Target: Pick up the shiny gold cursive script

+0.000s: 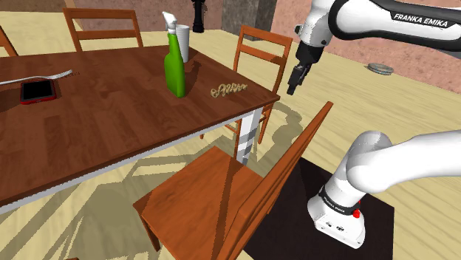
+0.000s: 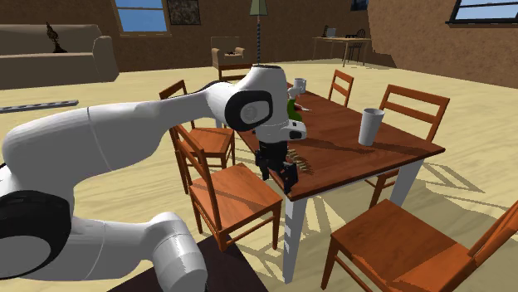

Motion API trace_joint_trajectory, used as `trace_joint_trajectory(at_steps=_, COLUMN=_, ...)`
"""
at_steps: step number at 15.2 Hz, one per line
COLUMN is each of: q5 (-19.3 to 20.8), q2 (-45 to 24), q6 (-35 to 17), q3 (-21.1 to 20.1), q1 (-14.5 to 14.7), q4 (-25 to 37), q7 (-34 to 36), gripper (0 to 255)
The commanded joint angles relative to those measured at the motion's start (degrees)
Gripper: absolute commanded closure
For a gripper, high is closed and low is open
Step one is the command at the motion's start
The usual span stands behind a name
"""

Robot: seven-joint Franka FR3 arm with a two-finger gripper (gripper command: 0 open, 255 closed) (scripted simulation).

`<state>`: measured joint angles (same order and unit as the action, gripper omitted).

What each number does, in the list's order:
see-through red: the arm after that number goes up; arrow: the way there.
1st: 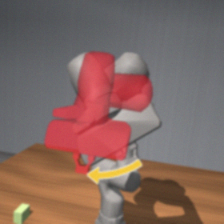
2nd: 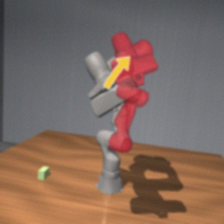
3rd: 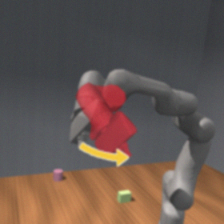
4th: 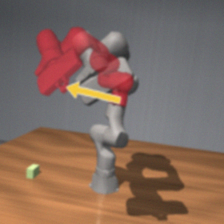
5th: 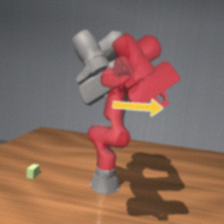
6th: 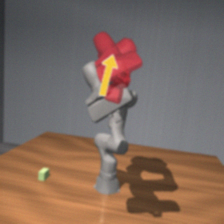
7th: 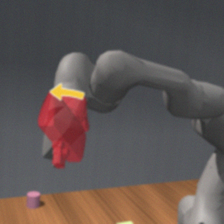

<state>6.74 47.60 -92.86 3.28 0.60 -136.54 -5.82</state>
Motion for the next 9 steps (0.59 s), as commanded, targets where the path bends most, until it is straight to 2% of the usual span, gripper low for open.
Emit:
trace_joint_trajectory(at_steps=1, q5=0.0, q2=0.0, q6=0.0, q3=0.0, q1=0.0, q4=0.0, q7=0.0, gripper=0)
trace_joint_trajectory(at_steps=9, q5=1.02, q2=-15.79, q6=-5.52, q3=-4.98, q1=3.8, q4=10.45, q7=-0.9, gripper=0)
